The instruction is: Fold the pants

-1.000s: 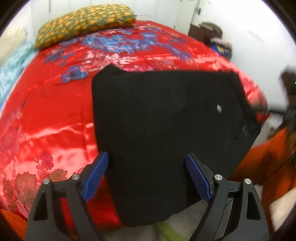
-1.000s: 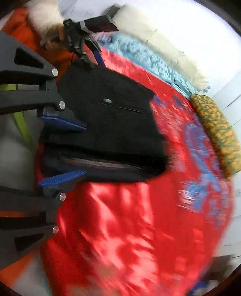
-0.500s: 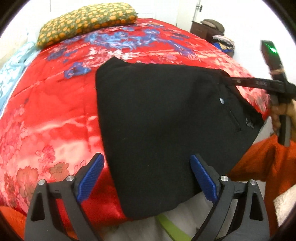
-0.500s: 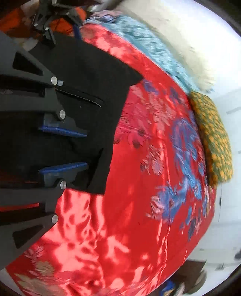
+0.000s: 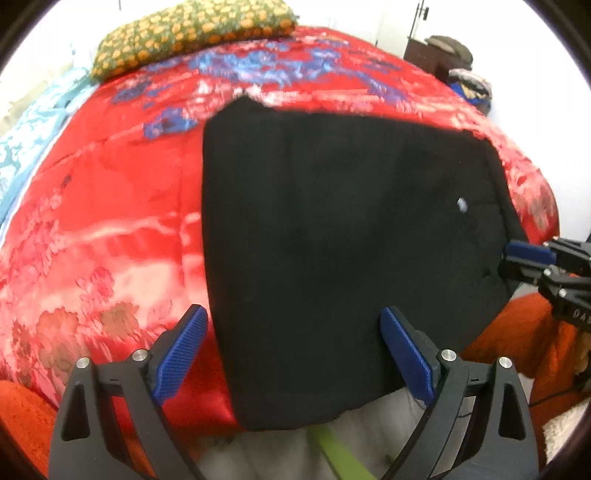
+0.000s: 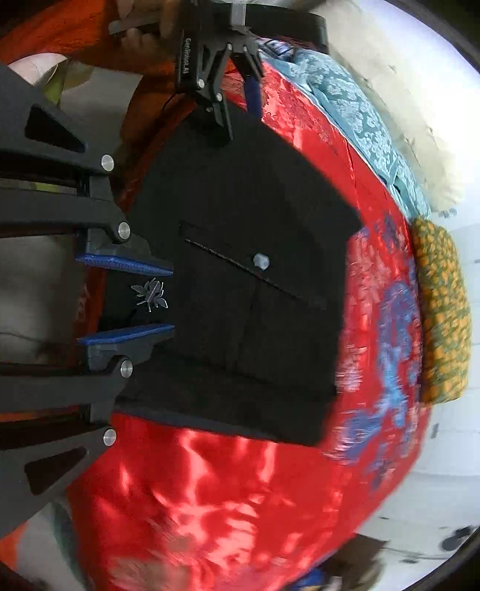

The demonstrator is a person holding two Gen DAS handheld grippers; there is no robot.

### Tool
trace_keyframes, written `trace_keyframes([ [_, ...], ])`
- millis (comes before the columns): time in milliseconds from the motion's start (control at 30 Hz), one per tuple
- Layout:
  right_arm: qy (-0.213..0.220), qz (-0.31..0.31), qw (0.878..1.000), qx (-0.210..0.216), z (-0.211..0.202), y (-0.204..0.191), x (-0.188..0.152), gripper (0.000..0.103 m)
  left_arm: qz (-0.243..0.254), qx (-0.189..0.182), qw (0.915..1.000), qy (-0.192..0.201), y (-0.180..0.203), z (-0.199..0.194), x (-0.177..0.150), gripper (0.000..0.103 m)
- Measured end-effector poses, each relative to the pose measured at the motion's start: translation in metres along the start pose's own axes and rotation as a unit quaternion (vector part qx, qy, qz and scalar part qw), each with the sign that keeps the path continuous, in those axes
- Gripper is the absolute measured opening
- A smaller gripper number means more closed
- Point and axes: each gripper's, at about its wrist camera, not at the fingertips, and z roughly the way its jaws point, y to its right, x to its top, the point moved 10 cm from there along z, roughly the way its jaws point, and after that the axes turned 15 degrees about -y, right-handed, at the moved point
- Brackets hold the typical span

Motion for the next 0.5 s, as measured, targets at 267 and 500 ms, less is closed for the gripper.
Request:
trace_keyframes([
  [267, 0.006, 0.004, 1.000, -0.002, -0.0025, -0.0030, 0.0016, 0.027, -0.003, 0.002, 1.0000, -0.002, -0.0028, -0.0013, -0.0017, 0.098],
  [500, 0.005, 0.003, 1.000, -0.002, -0.0004, 0.0004, 0.0027, 0.027, -0.002, 0.002, 1.0000, -0.004, -0.0045, 0.0008, -0.0014, 0.100],
])
